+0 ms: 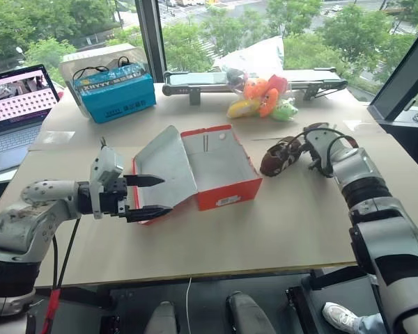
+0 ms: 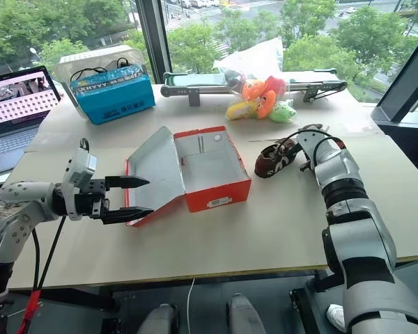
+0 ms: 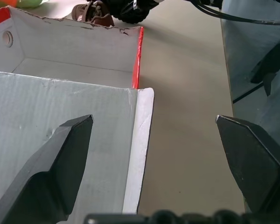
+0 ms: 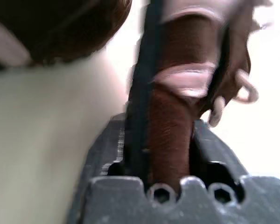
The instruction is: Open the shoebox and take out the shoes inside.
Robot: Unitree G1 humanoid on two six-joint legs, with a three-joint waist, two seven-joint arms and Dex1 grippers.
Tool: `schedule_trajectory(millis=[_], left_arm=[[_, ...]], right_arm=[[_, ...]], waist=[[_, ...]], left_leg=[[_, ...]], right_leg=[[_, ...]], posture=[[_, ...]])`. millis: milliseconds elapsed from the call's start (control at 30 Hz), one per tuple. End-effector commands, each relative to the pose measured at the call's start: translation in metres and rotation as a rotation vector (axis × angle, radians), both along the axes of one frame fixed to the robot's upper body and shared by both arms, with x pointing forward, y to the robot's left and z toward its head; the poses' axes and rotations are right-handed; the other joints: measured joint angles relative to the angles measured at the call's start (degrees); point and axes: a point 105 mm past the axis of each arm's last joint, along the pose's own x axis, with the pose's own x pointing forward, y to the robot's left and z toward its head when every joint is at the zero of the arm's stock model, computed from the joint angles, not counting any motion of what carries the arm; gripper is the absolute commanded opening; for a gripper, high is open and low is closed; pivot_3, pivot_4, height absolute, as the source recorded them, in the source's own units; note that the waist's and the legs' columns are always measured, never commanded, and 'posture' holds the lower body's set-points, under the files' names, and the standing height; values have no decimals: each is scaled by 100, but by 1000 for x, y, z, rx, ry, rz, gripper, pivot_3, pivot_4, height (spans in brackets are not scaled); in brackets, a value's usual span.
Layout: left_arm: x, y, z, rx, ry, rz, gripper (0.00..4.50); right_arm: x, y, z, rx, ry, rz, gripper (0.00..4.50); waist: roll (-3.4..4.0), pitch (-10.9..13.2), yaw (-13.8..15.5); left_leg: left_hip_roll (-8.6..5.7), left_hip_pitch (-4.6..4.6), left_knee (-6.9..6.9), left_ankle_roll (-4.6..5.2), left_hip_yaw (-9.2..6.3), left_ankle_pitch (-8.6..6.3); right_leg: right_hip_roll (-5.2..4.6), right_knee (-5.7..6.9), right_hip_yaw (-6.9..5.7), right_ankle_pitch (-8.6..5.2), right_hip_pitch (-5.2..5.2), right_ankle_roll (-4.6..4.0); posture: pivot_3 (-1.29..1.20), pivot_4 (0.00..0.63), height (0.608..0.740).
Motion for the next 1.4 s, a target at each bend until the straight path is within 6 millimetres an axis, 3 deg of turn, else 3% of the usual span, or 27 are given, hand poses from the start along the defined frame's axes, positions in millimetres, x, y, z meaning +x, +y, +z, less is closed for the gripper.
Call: schedule_trajectory(millis=[33,67,167,233,467,600,1000,1100,1233,1400], left_arm=[[-3,1,10,7,-37,1,4500],[-3,1,10,6,-37,1,4500],[-3,1,9,6,-37,2,4500],[-3,1,9,6,-38,1,4500],[-1,1,10,8,-40,-1,4500],[0,-1,11,8,-41,-8,4500],[5,-1,14,-8,-62,1,4500],[12,6,14,-30,-90,79,4500],[36,35,20,-132,-140,361,4500],[45,85,9,-242,-146,736,4500]], right_arm=[[1,4,9,-17,-2,28,3257],[1,8,11,-7,-1,43,3609],[0,21,25,20,-19,92,3609],[-5,34,45,55,-56,131,3609],[-36,71,93,178,-132,250,3609],[-52,74,115,267,-183,266,3609],[-55,26,119,321,-279,84,3609],[-61,15,122,385,-334,55,3609],[-84,11,119,462,-375,93,3609],[-131,24,99,535,-370,252,3609]], waist=[[0,0,9],[0,0,12],[0,0,11],[1,0,10],[3,2,33],[3,2,75],[3,2,178],[3,2,184],[2,1,219],[1,0,239]], left_leg=[[0,0,0,0,-2,0],[0,-1,0,0,-2,0],[-1,-3,0,0,-2,0],[0,-2,0,0,-2,0],[0,-6,0,0,-4,0],[0,-8,2,0,-8,0],[0,-10,2,0,-7,0],[1,-9,2,0,-7,0],[1,-10,3,0,-8,0],[1,-11,5,3,-11,-2]], right_leg=[[0,0,-2,-4,1,7],[0,-1,-2,-12,1,19],[-2,-2,-2,-17,2,30],[-1,-1,-2,-17,1,29],[-1,3,-4,-20,-4,34],[-2,-1,-11,-21,-2,35],[-3,-4,-12,-21,-3,33],[-2,-3,-12,-21,-3,33],[-4,-6,-14,-20,1,33],[-5,-4,-15,-20,4,33]], posture=[[0,150,701],[0,150,701],[0,150,701],[0,150,701],[0,150,701],[0,150,701],[0,150,701],[0,150,701],[0,150,701],[0,150,701]])
